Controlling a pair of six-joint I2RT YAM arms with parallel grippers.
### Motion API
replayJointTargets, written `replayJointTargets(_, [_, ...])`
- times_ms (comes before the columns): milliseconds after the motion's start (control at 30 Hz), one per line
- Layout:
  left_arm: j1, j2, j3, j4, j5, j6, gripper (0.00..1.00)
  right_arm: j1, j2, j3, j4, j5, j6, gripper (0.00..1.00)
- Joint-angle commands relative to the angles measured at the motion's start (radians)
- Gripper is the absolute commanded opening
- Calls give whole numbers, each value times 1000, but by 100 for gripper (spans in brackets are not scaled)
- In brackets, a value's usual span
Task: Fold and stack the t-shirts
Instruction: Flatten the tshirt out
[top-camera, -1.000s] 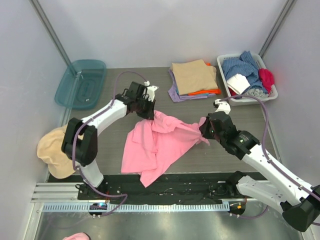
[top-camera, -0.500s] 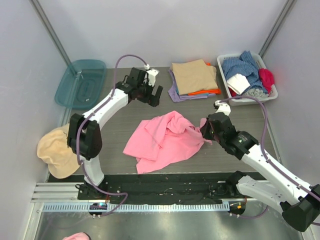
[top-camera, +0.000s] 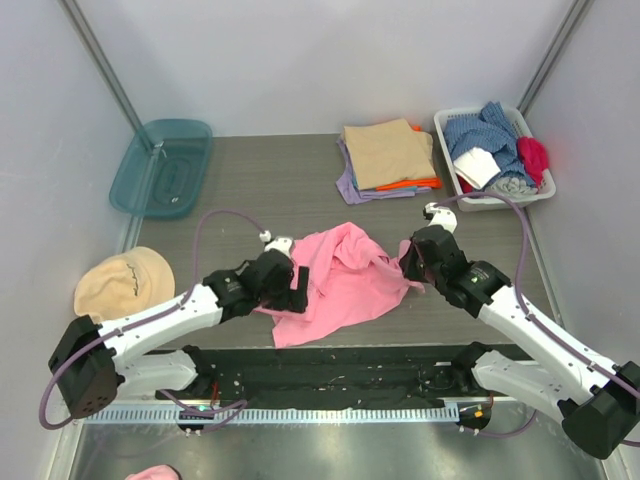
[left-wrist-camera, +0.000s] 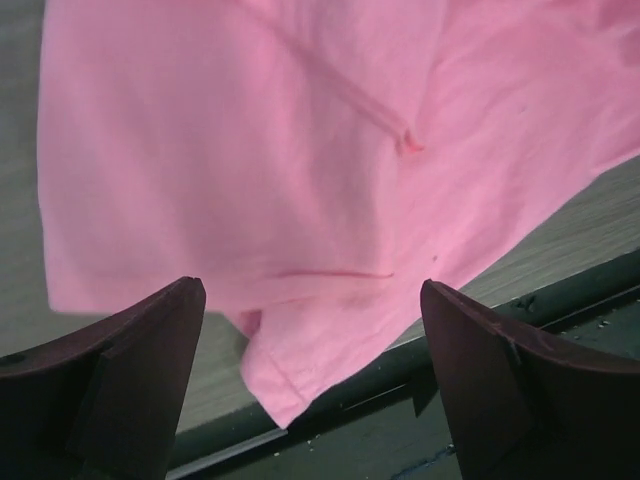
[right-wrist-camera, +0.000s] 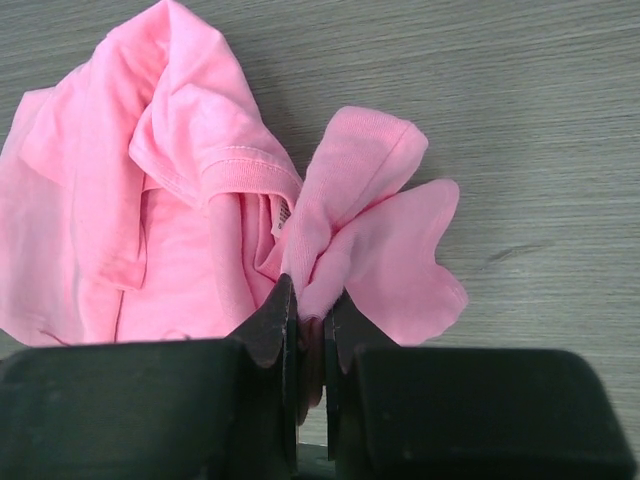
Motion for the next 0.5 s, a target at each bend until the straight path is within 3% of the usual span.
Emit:
replayJointTargets(0, [-100,-87,-73,-71,-222,-303,90,-2,0,6,61,1,11,1])
replayJointTargets(200, [-209,-90,-57,-243,-327,-429,79,0,-1,3,63,-5,16,1])
replayJointTargets(333, [-291,-101,-77,-272,-344,-559,68,-2,-1,0,60,-8,20,1])
replayJointTargets(467, [-433,-111,-112,-321,-391,-693,64,0,-6,-1,58,-10,19,1])
